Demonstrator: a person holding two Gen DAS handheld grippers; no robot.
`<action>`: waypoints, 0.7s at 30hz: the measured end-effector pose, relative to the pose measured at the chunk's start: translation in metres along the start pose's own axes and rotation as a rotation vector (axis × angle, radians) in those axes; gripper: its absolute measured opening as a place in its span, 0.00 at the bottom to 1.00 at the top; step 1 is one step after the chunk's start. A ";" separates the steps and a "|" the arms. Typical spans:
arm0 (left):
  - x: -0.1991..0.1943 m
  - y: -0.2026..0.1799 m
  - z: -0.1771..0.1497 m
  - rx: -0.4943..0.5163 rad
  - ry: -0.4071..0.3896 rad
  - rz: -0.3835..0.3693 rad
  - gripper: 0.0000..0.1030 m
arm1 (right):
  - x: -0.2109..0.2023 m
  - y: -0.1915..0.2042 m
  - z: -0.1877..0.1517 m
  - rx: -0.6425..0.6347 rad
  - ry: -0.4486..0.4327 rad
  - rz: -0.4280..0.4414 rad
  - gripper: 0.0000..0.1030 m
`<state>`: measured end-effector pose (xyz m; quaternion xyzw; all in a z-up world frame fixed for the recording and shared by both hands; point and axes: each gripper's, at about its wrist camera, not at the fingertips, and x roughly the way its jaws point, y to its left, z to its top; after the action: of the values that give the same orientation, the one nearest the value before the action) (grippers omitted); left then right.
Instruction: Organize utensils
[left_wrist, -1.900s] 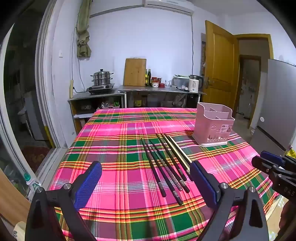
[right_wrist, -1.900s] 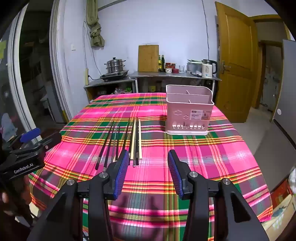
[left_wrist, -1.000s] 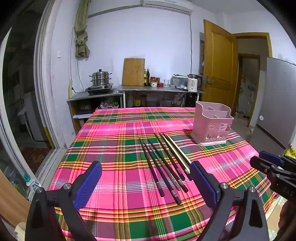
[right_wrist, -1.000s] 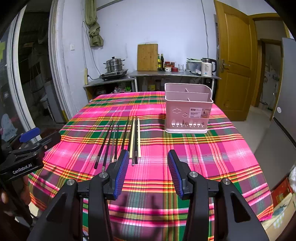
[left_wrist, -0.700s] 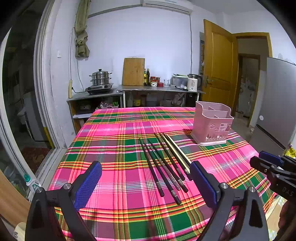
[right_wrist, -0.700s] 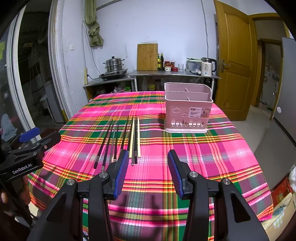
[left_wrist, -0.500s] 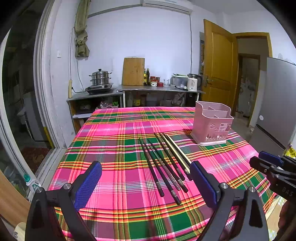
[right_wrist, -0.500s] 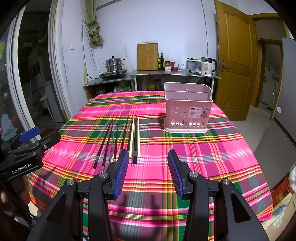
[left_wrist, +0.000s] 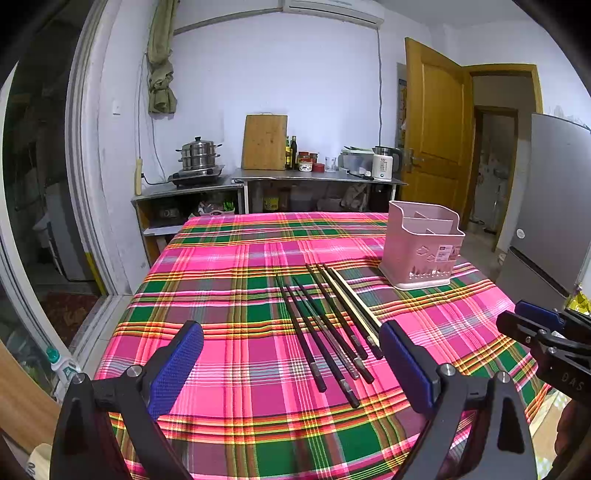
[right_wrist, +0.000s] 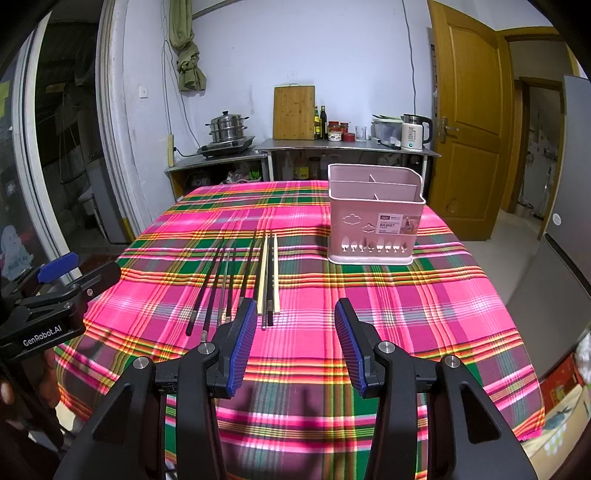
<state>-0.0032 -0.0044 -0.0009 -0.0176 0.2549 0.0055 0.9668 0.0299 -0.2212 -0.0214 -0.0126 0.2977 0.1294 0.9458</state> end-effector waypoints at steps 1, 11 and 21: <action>0.000 0.000 0.000 0.000 0.000 0.000 0.93 | 0.000 0.000 0.000 0.001 0.000 0.000 0.44; 0.002 -0.008 0.000 0.003 0.000 -0.001 0.93 | 0.000 0.000 0.000 0.000 0.003 0.000 0.44; 0.006 -0.009 -0.003 0.005 0.001 -0.004 0.93 | 0.005 -0.002 -0.003 0.001 0.004 0.001 0.44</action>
<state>0.0007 -0.0137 -0.0066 -0.0156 0.2554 0.0028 0.9667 0.0323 -0.2220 -0.0265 -0.0121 0.2997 0.1295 0.9451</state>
